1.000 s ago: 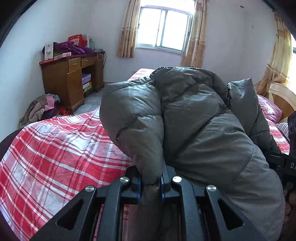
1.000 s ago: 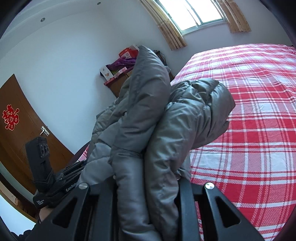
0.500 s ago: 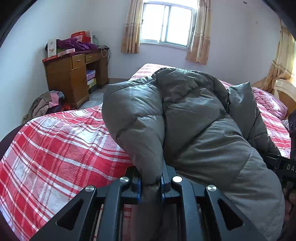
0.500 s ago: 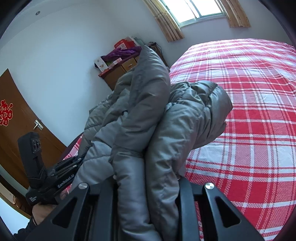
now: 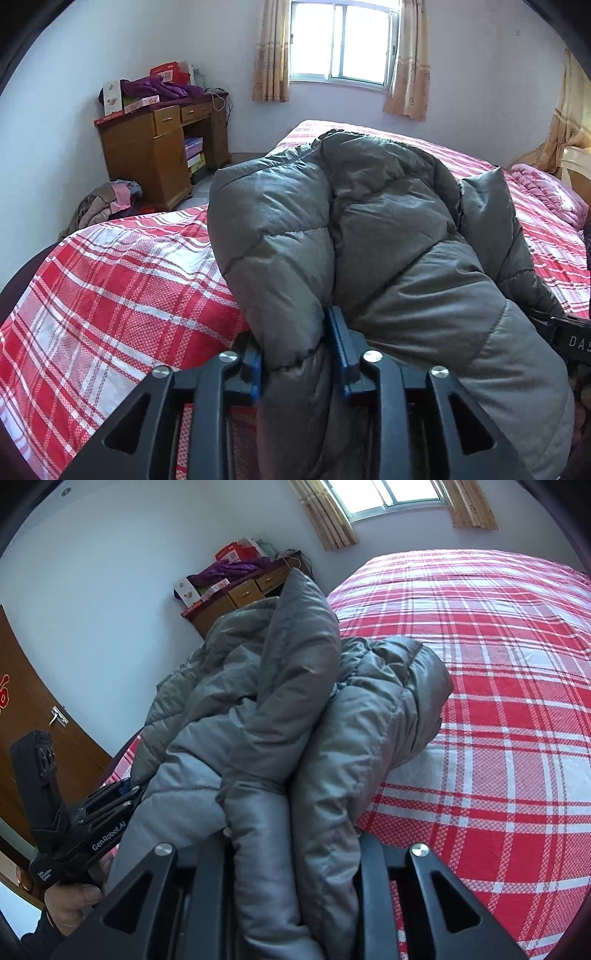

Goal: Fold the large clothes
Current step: 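Carry the held jacket bundle across the bed with both grippers, then lower the jacket bundle onto the bed edge and open both grippers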

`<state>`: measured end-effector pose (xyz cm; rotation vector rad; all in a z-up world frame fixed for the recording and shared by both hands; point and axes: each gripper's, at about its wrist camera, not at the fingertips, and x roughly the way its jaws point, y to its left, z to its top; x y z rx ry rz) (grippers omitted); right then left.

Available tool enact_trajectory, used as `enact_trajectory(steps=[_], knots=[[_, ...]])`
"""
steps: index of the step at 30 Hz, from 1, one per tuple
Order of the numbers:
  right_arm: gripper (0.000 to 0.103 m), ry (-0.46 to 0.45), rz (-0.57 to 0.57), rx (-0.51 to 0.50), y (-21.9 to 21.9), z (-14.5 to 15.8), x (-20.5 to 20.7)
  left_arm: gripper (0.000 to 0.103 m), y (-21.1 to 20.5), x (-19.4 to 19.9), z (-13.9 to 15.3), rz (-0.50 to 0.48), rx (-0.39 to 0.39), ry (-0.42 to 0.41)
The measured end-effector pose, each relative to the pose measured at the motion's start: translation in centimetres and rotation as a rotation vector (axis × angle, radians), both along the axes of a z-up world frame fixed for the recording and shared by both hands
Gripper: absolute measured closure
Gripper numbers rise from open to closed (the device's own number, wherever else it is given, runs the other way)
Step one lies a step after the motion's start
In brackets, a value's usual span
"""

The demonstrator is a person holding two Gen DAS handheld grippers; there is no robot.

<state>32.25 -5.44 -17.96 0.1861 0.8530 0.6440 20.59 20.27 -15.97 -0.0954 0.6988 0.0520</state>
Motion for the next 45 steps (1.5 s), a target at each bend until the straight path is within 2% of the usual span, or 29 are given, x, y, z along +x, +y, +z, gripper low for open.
enact_trajectory(steps=[7, 9, 18, 34, 35, 38, 41, 45], knots=[[0.075, 0.005, -0.001, -0.047, 0.8, -0.4, 0.1, 0.052, 0.7, 0.1, -0.9, 0.034, -0.012, 0.01], [0.074, 0.01, -0.006, -0.053, 0.8, -0.6, 0.2, 0.042, 1.0, 0.2, -1.1, 0.053, -0.016, 0.014], [0.065, 0.021, -0.024, -0.072, 1.2, -1.5, 0.5, 0.028, 1.7, 0.6, -1.6, 0.09, -0.035, 0.038], [0.056, 0.012, -0.03, -0.132, 2.0, -1.9, 0.9, 0.022, 1.9, 1.0, -1.6, 0.112, -0.03, 0.058], [0.055, 0.01, -0.033, -0.14, 2.0, -1.8, 0.9, 0.022, 1.8, 0.9, -1.3, 0.112, -0.021, 0.063], [0.045, 0.002, -0.057, -0.174, 2.0, -1.1, 0.9, 0.022, 1.7, -0.2, 0.4, 0.128, 0.001, 0.051], [0.041, 0.009, -0.088, -0.185, 1.2, 0.6, 0.2, 0.022, 1.8, -3.0, 3.9, 0.137, -0.028, -0.03], [0.024, -0.068, -0.136, -0.183, 0.0, 4.3, -2.7, 0.022, 1.1, -8.1, 8.8, 0.158, -0.033, -0.136]])
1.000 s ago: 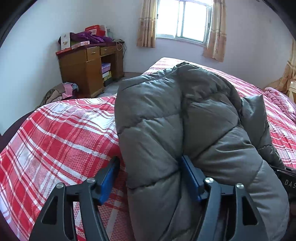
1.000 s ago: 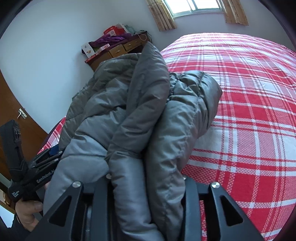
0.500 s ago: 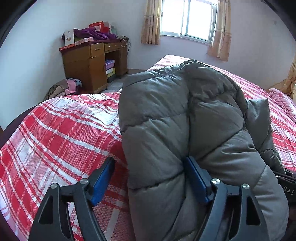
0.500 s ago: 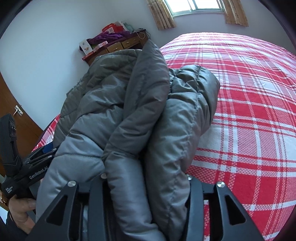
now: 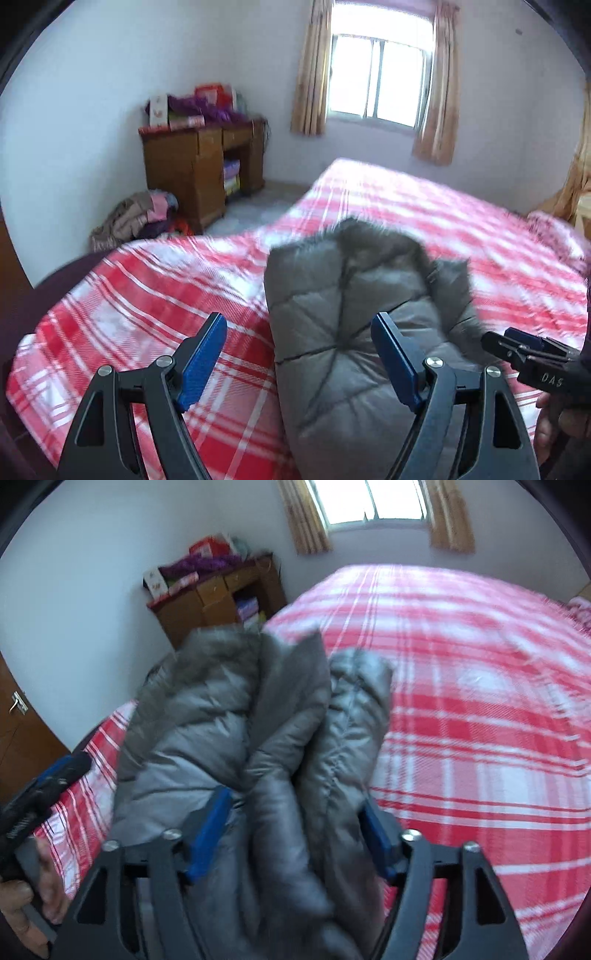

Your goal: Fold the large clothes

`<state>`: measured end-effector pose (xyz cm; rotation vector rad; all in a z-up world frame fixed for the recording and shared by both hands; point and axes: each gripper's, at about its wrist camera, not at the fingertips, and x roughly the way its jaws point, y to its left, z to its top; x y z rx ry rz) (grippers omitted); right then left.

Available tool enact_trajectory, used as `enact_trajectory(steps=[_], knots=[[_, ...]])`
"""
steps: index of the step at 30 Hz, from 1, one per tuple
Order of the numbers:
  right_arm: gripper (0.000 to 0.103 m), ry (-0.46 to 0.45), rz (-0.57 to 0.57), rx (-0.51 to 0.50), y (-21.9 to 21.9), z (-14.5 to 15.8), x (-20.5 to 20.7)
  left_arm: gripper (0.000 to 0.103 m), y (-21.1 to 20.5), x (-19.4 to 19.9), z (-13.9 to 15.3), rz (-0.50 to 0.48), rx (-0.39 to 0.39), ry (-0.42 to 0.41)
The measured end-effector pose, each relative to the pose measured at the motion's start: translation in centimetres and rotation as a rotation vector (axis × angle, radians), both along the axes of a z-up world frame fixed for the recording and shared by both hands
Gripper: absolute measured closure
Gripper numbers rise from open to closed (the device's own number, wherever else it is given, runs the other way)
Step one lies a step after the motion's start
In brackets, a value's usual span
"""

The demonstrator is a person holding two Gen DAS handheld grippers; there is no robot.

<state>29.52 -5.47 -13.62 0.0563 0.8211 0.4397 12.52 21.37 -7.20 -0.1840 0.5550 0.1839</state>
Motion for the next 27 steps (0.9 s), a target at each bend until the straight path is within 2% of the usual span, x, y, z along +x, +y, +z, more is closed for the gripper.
enact_trajectory(steps=[7, 10, 12, 19, 27], knots=[[0.022, -0.195, 0.007, -0.025, -0.9, 6.6, -8.2, 0.022, -1.3, -6.3, 4.2, 0.011, -0.026, -0.108], [0.013, -0.284, 0.007, -0.036, -1.0, 8.5, -11.1, 0.022, -1.9, -6.9, 5.2, -0.006, -0.019, -0.122], [0.013, -0.331, 0.006, -0.037, -0.9, 9.5, -12.4, 0.022, -2.2, -7.4, 5.9, -0.009, -0.009, -0.146], [0.013, -0.393, 0.016, -0.036, -0.2, 11.2, -14.2, 0.022, -2.5, -7.7, 6.3, -0.041, -0.016, -0.163], [0.013, -0.409, 0.026, -0.028, 0.0, 11.3, -14.8, 0.022, -2.4, -8.0, 6.1, -0.044, -0.024, -0.168]])
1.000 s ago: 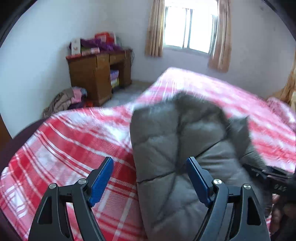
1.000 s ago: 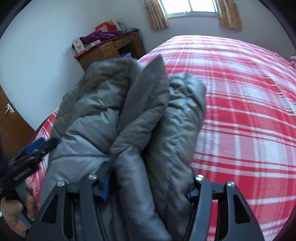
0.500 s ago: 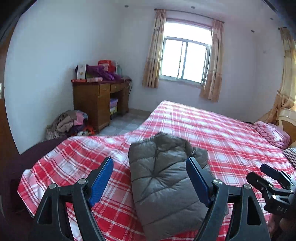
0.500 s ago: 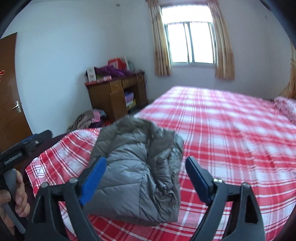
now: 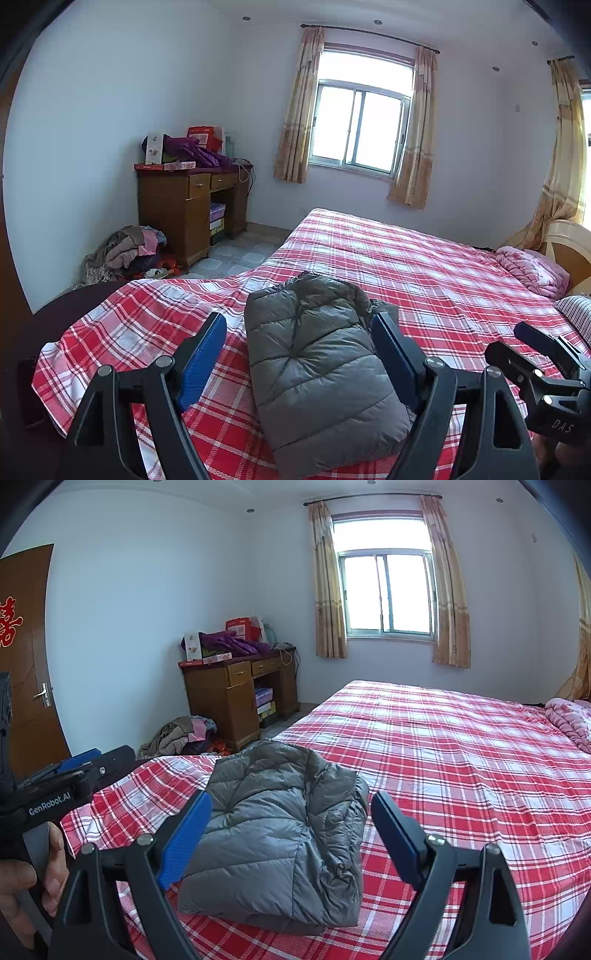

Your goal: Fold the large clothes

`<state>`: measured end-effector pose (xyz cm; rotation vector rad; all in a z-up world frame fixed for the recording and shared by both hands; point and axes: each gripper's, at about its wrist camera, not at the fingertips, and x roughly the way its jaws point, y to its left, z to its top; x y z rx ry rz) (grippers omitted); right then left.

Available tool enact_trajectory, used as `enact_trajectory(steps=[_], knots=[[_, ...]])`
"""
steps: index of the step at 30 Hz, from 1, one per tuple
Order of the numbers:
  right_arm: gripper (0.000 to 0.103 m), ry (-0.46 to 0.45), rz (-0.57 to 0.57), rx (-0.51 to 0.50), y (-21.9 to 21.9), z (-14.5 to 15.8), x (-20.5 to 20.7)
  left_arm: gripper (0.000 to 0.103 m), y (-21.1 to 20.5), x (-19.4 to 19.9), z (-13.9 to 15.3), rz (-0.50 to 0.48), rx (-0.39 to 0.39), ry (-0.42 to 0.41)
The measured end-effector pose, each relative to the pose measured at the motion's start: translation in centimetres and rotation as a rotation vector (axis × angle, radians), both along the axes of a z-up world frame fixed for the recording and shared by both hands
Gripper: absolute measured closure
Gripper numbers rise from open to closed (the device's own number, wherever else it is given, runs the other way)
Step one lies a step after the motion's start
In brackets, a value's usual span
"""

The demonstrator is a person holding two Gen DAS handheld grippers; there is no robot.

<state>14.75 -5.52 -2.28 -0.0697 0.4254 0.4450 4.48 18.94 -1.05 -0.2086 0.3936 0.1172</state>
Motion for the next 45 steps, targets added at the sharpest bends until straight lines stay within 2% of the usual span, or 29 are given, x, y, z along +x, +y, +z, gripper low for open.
enact_trajectory(steps=[45], knots=[[0.012, 0.033, 0.02, 0.013, 0.43, -0.97, -0.77, 0.022, 0.37, 0.2, -0.72, 0.0, -0.001, 0.015]])
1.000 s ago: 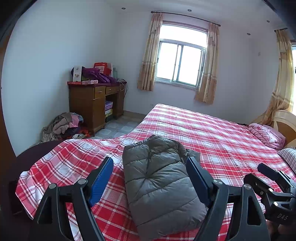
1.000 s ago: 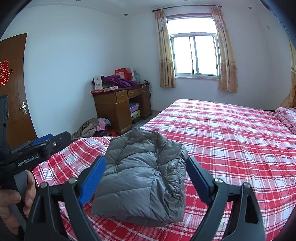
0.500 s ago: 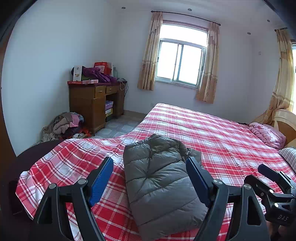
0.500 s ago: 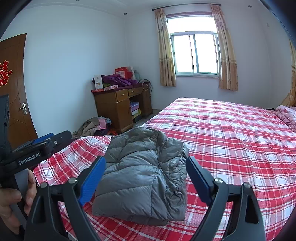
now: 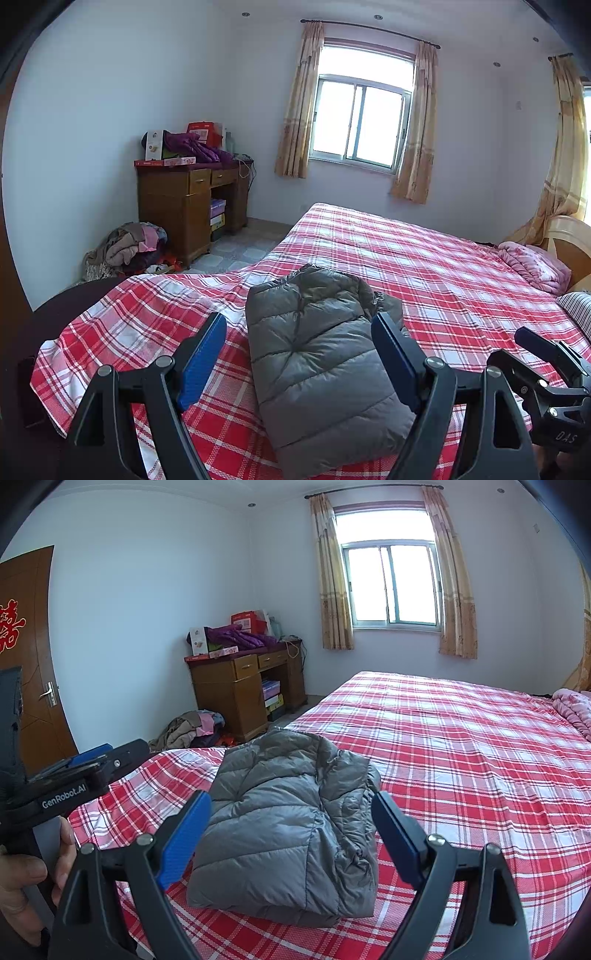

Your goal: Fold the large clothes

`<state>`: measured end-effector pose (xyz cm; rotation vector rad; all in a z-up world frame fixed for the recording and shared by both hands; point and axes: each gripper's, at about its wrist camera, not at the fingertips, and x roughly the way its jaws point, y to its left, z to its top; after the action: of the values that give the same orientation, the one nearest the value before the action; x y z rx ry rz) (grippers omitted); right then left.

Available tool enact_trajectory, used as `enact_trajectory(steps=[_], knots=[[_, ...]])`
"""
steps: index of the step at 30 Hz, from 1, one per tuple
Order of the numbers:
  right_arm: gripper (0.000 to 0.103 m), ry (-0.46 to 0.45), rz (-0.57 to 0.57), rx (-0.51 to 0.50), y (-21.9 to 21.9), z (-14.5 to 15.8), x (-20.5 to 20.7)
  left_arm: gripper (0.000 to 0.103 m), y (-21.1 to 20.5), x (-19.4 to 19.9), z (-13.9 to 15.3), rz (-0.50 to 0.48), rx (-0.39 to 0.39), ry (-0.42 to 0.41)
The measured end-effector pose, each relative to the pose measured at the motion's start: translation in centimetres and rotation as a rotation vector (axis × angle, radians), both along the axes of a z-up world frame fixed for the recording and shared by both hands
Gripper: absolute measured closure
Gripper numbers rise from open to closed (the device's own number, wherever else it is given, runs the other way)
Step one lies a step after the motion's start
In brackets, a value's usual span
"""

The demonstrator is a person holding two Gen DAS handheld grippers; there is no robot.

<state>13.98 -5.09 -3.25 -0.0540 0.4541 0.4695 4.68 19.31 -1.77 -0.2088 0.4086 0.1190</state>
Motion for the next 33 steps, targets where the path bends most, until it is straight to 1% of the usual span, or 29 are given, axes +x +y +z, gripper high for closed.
enact_trajectory(steps=[13, 18, 26, 33], knots=[[0.012, 0.006, -0.002, 0.001, 0.2, -0.1, 0.1, 0.022, 0.3, 0.2, -0.4, -0.005, -0.005, 0.009], [0.012, 0.006, -0.002, 0.0, 0.3, -0.1, 0.1, 0.022, 0.1, 0.6, -0.6, 0.001, 0.011, 0.031], [0.012, 0.005, -0.002, -0.001, 0.2, -0.1, 0.1, 0.022, 0.4, 1.0, -0.9, 0.011, -0.007, 0.051], [0.012, 0.007, 0.0, -0.003, 0.2, -0.1, 0.2, 0.022, 0.2, 1.2, -1.4, 0.014, 0.028, 0.056]])
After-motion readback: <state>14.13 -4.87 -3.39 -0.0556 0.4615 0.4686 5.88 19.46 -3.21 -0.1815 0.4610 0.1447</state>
